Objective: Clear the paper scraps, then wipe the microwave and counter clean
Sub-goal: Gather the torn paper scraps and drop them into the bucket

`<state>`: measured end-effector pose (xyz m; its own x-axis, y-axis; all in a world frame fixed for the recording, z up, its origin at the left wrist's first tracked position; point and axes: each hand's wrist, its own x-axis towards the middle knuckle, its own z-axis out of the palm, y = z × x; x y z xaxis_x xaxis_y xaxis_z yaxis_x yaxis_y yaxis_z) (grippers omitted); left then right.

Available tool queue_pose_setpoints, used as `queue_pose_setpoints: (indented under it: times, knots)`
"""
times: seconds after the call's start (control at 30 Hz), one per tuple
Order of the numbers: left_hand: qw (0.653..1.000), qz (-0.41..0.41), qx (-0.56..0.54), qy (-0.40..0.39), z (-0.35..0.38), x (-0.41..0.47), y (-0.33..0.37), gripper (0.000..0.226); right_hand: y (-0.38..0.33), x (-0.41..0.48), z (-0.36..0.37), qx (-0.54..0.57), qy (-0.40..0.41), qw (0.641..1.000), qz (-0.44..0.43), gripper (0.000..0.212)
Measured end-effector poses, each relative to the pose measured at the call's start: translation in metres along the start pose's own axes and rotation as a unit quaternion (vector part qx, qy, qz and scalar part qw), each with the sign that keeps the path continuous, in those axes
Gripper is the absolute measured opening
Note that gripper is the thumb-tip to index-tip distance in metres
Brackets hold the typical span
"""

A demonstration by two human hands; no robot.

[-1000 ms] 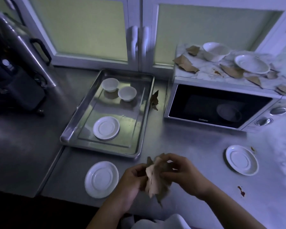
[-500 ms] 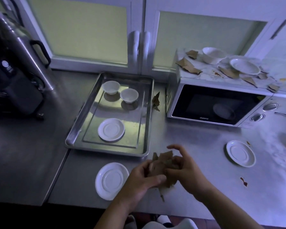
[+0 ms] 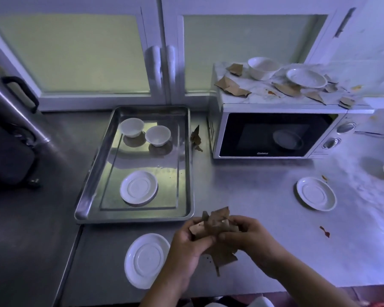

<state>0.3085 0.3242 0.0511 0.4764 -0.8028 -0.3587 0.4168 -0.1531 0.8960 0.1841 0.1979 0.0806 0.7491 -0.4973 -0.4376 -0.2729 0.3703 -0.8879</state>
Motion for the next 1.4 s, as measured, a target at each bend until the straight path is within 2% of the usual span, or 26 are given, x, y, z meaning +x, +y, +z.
queue_pose_setpoints:
  times: [0.07, 0.17, 0.3, 0.37, 0.43, 0.5, 0.53, 0.6, 0.7, 0.73, 0.83, 0.97, 1.07, 1.13, 1.2, 1.23, 1.33, 1.4]
  knots:
    - [1.000, 0.001, 0.002, 0.000, 0.003, 0.007, 0.004, 0.044, 0.000, 0.007, -0.005, 0.042, -0.007, 0.999, 0.006, 0.014]
    - [1.000, -0.014, 0.015, -0.019, 0.005, 0.023, 0.009, 0.039, 0.001, 0.020, -0.018, 0.047, 0.003, 0.999, -0.006, 0.011]
    - [0.995, -0.044, 0.059, -0.068, 0.003, 0.065, 0.023, 0.045, 0.006, 0.040, -0.052, 0.066, 0.077, 0.995, -0.021, 0.009]
    - [0.993, -0.039, 0.110, -0.002, -0.007, 0.099, 0.034, 0.046, 0.013, 0.047, -0.072, 0.091, 0.122, 0.988, -0.024, 0.010]
    - [0.976, -0.014, 0.196, 0.098, -0.020, 0.151, 0.044, 0.030, 0.023, 0.055, -0.097, 0.118, 0.159, 0.980, -0.022, 0.015]
    - [0.940, 0.022, 0.305, 0.150, -0.032, 0.211, 0.058, 0.009, 0.032, 0.064, -0.116, 0.141, 0.189, 0.972, -0.021, 0.024]
    - [0.918, 0.038, 0.362, 0.156, -0.035, 0.242, 0.066, 0.011, 0.035, 0.069, -0.123, 0.150, 0.201, 0.968, -0.021, 0.026]
    - [0.871, 0.070, 0.462, 0.150, -0.034, 0.302, 0.083, 0.023, 0.040, 0.078, -0.135, 0.165, 0.221, 0.961, -0.029, 0.025]
    - [0.810, 0.099, 0.565, 0.124, -0.024, 0.376, 0.104, 0.055, 0.048, 0.088, -0.148, 0.187, 0.233, 0.953, -0.043, 0.023]
    - [0.788, 0.097, 0.599, 0.104, -0.018, 0.396, 0.109, 0.060, 0.051, 0.090, -0.150, 0.193, 0.235, 0.952, -0.044, 0.022]
    - [0.674, 0.040, 0.736, 0.040, -0.004, 0.435, 0.118, 0.059, 0.062, 0.089, -0.157, 0.215, 0.246, 0.944, -0.047, 0.020]
    - [0.557, -0.032, 0.829, -0.037, 0.005, 0.449, 0.114, 0.051, 0.082, 0.082, -0.169, 0.233, 0.259, 0.937, -0.029, 0.025]
    - [0.494, -0.056, 0.866, -0.040, 0.007, 0.445, 0.101, 0.023, 0.086, 0.079, -0.174, 0.229, 0.264, 0.937, -0.018, 0.029]
    - [0.465, -0.064, 0.883, -0.033, 0.010, 0.440, 0.092, 0.039, 0.083, 0.078, -0.174, 0.235, 0.261, 0.936, -0.021, 0.028]
    - [0.476, -0.066, 0.877, -0.033, 0.010, 0.433, 0.088, 0.046, 0.077, 0.078, -0.172, 0.241, 0.255, 0.936, -0.025, 0.025]
    - [0.495, -0.071, 0.865, -0.036, 0.010, 0.430, 0.086, 0.042, 0.073, 0.078, -0.171, 0.239, 0.251, 0.937, -0.028, 0.024]
    - [0.589, -0.085, 0.804, -0.023, 0.007, 0.407, 0.084, 0.022, 0.061, 0.079, -0.167, 0.224, 0.230, 0.946, -0.039, 0.024]
    - [0.609, -0.090, 0.787, -0.023, 0.002, 0.381, 0.080, 0.024, 0.052, 0.080, -0.164, 0.222, 0.211, 0.951, -0.044, 0.023]
